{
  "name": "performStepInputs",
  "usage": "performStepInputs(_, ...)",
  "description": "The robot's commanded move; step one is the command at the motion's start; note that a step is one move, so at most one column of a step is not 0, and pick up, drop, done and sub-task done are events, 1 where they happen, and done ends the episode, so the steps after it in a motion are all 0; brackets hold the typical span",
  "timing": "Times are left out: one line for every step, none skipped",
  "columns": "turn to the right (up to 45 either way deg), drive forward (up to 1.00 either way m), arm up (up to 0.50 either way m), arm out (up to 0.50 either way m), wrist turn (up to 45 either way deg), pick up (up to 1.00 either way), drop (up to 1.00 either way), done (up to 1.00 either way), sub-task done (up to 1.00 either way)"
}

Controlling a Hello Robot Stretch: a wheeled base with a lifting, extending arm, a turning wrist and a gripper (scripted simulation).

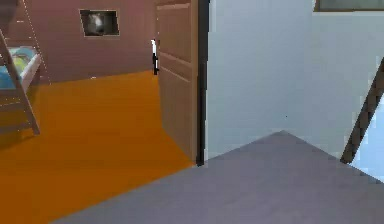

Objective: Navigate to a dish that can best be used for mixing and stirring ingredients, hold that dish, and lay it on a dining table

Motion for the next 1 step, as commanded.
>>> performStepInputs(-24.0,0.00,0.00,0.00,0.0,0.00,0.00,0.00,0.00)
